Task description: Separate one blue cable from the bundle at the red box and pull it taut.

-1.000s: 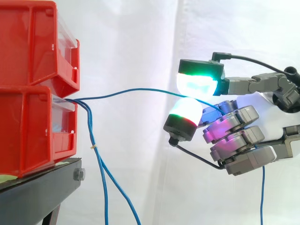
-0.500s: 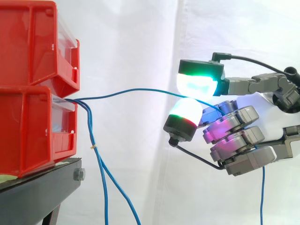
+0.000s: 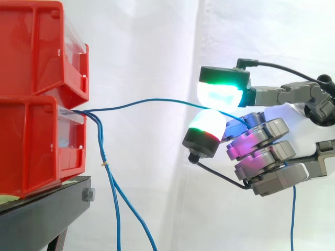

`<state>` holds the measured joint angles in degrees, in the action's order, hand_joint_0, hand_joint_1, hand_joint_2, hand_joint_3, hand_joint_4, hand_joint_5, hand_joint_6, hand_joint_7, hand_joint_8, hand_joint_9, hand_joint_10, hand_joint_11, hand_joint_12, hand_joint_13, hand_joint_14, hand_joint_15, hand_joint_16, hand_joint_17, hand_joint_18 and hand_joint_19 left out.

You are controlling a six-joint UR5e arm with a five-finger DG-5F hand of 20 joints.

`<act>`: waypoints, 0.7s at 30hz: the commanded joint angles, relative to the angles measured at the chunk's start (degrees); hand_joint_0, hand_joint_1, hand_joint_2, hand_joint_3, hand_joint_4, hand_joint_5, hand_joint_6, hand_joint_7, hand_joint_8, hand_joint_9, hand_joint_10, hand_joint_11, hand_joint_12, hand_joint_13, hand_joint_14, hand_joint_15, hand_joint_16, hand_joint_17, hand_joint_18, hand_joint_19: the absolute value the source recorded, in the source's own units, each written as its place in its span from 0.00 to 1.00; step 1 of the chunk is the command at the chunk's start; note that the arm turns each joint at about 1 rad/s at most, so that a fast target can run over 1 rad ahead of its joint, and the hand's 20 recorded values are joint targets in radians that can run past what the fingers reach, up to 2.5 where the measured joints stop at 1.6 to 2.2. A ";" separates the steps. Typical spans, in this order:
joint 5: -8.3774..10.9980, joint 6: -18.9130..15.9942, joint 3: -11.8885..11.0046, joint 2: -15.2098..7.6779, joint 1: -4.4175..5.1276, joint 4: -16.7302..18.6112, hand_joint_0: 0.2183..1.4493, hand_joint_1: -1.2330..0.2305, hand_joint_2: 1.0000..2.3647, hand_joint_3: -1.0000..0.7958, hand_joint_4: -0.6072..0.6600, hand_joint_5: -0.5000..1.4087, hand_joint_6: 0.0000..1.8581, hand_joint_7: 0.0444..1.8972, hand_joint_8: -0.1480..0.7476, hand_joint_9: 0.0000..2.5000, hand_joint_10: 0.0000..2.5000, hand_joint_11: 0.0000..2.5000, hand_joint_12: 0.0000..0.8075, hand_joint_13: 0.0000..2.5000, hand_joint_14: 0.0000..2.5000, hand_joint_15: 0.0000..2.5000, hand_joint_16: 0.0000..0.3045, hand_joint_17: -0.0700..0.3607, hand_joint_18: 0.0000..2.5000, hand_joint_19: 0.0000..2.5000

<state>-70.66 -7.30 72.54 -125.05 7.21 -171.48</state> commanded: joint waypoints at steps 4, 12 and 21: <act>0.00 0.00 -0.03 -0.01 0.00 0.00 0.40 0.35 0.02 0.53 0.57 0.13 0.50 0.50 0.50 0.31 0.86 0.53 0.45 0.27 0.99 0.57 0.10 0.31 0.49 0.82; 0.00 0.00 -0.03 0.07 0.00 0.00 0.40 0.35 0.02 0.53 0.57 0.13 0.50 0.50 0.50 0.31 0.86 0.53 0.45 0.27 0.99 0.57 0.10 0.31 0.49 0.82; 0.00 0.00 0.06 -0.01 0.00 0.00 0.40 0.35 0.02 0.53 0.57 0.13 0.50 0.50 0.50 0.31 0.86 0.54 0.45 0.27 0.99 0.57 0.10 0.32 0.50 0.82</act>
<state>-70.67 -7.29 72.54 -125.05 7.20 -171.47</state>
